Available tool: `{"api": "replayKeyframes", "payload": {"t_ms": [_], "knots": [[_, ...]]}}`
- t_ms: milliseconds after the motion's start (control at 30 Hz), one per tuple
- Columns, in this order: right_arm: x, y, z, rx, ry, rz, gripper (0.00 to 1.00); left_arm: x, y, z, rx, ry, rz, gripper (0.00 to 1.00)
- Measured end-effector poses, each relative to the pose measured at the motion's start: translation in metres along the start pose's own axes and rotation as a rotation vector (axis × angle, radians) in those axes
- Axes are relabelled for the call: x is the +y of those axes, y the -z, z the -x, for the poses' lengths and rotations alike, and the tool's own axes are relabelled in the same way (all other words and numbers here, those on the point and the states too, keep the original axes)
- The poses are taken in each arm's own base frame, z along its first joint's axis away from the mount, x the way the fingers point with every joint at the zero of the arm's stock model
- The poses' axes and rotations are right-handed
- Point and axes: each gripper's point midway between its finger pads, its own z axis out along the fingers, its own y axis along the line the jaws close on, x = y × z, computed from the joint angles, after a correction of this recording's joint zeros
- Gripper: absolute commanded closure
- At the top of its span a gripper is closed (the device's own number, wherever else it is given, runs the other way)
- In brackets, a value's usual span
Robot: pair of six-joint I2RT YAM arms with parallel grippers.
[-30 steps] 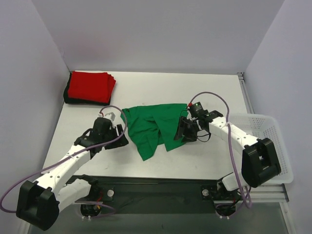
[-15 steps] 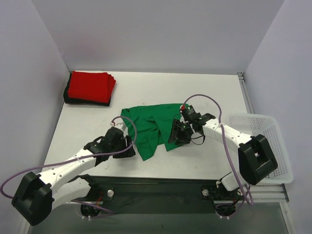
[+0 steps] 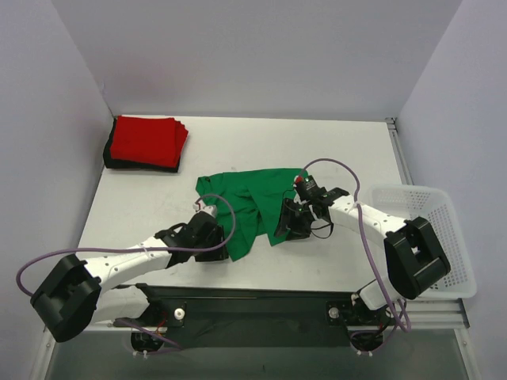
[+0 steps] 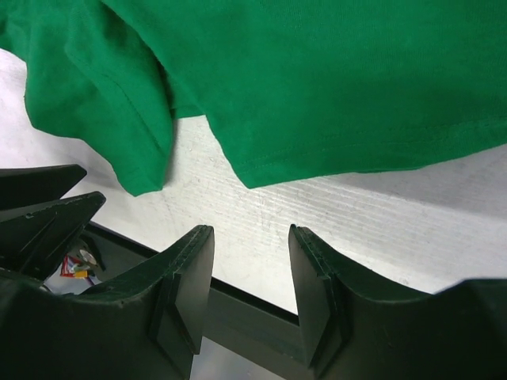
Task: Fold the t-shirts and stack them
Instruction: Flatten out the tshirt
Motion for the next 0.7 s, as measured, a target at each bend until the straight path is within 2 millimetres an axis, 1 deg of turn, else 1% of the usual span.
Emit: {"api": "replayKeyframes", "payload": {"t_ms": [133,333,400,433,467,567,633,700], "knots": [[-0.002,-0.004,0.0,0.007,-0.002,-0.005,0.57,-0.01,-0.009,0.003,0.007,-0.001,-0.007,0.42],[-0.002,-0.005,0.0,0.006,-0.002,-0.005,0.57,-0.034,-0.02,0.009,0.027,-0.053,-0.024,0.43],[-0.002,-0.005,0.0,0.005,-0.002,-0.004,0.58,-0.039,-0.023,0.01,0.037,-0.068,-0.023,0.47],[-0.002,-0.005,0.0,0.006,-0.002,-0.005,0.58,-0.04,-0.025,0.009,0.042,-0.074,-0.019,0.51],[-0.002,-0.005,0.0,0.007,-0.002,-0.005,0.58,-0.042,-0.026,0.009,0.048,-0.079,-0.015,0.53],[-0.002,-0.005,0.0,0.006,-0.002,-0.006,0.58,-0.043,-0.029,0.007,0.066,-0.092,0.01,0.62],[-0.002,-0.005,0.0,0.006,-0.002,-0.006,0.58,-0.041,-0.029,0.005,0.073,-0.096,0.025,0.65],[-0.002,-0.005,0.0,0.006,-0.002,-0.007,0.58,-0.038,-0.028,0.004,0.077,-0.096,0.04,0.74]]}}
